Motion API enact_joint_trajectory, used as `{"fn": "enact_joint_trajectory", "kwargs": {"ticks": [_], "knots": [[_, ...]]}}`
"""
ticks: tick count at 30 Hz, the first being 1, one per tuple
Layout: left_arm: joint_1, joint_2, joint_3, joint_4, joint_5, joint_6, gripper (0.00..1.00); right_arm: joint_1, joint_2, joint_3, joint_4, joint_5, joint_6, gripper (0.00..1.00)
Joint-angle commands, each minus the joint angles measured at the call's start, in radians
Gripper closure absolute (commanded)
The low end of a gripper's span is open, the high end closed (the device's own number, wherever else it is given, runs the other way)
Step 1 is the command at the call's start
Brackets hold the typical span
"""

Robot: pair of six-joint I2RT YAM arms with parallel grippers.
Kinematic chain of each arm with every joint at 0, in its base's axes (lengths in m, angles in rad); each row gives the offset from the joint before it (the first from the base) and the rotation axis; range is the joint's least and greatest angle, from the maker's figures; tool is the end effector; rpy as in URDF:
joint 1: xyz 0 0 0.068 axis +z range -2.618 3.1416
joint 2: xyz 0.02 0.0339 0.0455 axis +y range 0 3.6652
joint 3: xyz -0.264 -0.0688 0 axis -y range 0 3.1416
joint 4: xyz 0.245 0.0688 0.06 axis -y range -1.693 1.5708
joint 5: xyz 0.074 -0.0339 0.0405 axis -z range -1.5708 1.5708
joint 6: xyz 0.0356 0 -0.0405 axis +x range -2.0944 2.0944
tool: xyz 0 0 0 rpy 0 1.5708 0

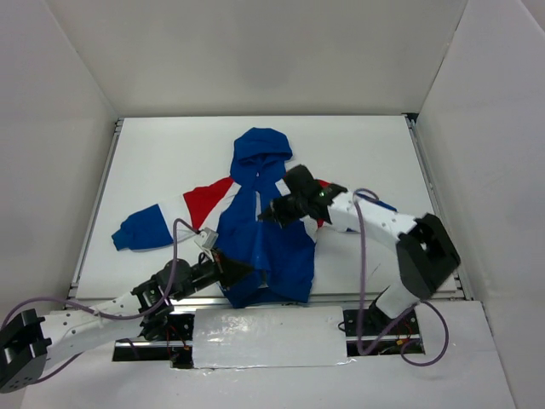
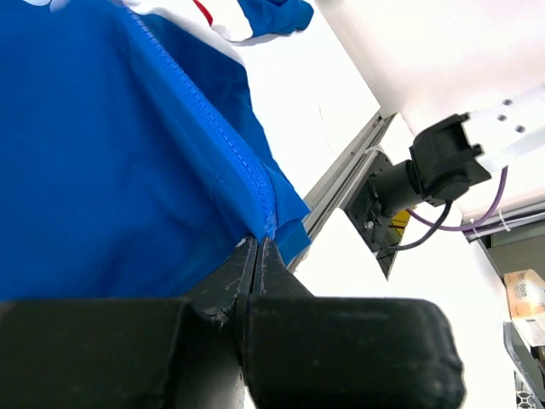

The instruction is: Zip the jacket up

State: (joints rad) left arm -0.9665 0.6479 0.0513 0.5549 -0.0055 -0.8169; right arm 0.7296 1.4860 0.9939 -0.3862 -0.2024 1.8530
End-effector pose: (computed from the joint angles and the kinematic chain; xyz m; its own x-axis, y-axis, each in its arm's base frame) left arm 0.0885 -0.1278 0.1802 -0.6138 -0.3940 -0.6841 0.5439 0.4170 -0.7282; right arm 0.2274 0.2129 0.2299 -0.5593 0.7620 0.3264 0.7595 0.3132 0.5701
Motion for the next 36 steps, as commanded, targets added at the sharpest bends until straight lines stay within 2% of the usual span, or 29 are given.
{"fn": "enact_joint_trajectory", "kwargs": {"ticks": [1,2,5,8,10,11,13,14,18,21,27,28,29,30,31,32,34,35,36], "knots": [[-0.024,-0.045,-0.03,-0.029,0.07,-0.013,1.0,-0.148,0.162,0.246,-0.038,0.126,-0.05,1.0],[-0.026,-0.05,-0.03,-0.035,0.068,-0.013,1.0,-0.168,0.272,0.303,-0.099,0.124,-0.081,1.0],[-0.038,-0.062,-0.025,-0.053,0.067,-0.014,1.0,-0.22,0.463,0.552,-0.247,0.132,-0.126,1.0],[-0.052,-0.073,-0.028,-0.064,0.061,-0.018,1.0,-0.251,0.572,0.699,-0.28,0.179,-0.153,1.0],[-0.06,-0.076,-0.037,-0.056,0.059,-0.025,1.0,-0.28,0.627,0.753,-0.222,0.192,-0.19,1.0],[-0.061,-0.073,-0.042,-0.05,0.061,-0.028,1.0,-0.295,0.649,0.765,-0.091,0.181,-0.269,1.0],[-0.067,-0.056,-0.047,-0.024,0.067,-0.033,1.0,-0.328,0.701,0.854,0.015,0.132,-0.342,1.0],[-0.07,-0.048,-0.048,-0.017,0.068,-0.034,1.0,-0.344,0.762,0.899,0.12,0.045,-0.435,1.0],[-0.103,-0.018,-0.048,0.007,0.036,-0.042,1.0,-0.394,0.881,1.251,0.179,-0.054,-0.65,1.0],[-0.115,-0.002,-0.082,0.037,0.021,-0.048,1.0,-0.413,0.939,1.391,0.176,-0.109,-0.722,1.0],[-0.121,0.048,-0.068,0.024,0.01,-0.039,1.0,-0.455,0.955,1.364,0.302,-0.262,-0.748,0.98],[-0.123,0.05,-0.061,0.005,0.01,-0.045,1.0,-0.46,0.953,1.361,0.305,-0.284,-0.759,0.9],[-0.121,0.05,-0.051,-0.012,0.01,-0.047,1.0,-0.461,0.945,1.35,0.322,-0.299,-0.774,0.73],[-0.121,0.045,-0.021,-0.079,-0.049,-0.05,0.94,-0.461,0.936,1.324,0.328,-0.311,-0.785,0.68],[-0.121,0.042,-0.005,-0.116,-0.076,-0.062,0.84,-0.46,0.913,1.315,0.326,-0.316,-0.813,0.62],[-0.123,0.038,0.021,-0.14,-0.088,-0.054,0.67,-0.461,0.899,1.309,0.308,-0.313,-0.828,0.41],[-0.123,0.009,0.048,-0.235,-0.142,-0.062,0.46,-0.461,0.864,1.309,0.265,-0.307,-0.882,0.25],[-0.123,-0.02,0.077,-0.272,-0.163,-0.065,0.24,-0.463,0.85,1.331,0.242,-0.296,-0.9,0.14],[-0.121,-0.034,0.096,-0.314,-0.215,-0.068,0.19,-0.463,0.837,1.347,0.215,-0.289,-0.923,0.1]]}}
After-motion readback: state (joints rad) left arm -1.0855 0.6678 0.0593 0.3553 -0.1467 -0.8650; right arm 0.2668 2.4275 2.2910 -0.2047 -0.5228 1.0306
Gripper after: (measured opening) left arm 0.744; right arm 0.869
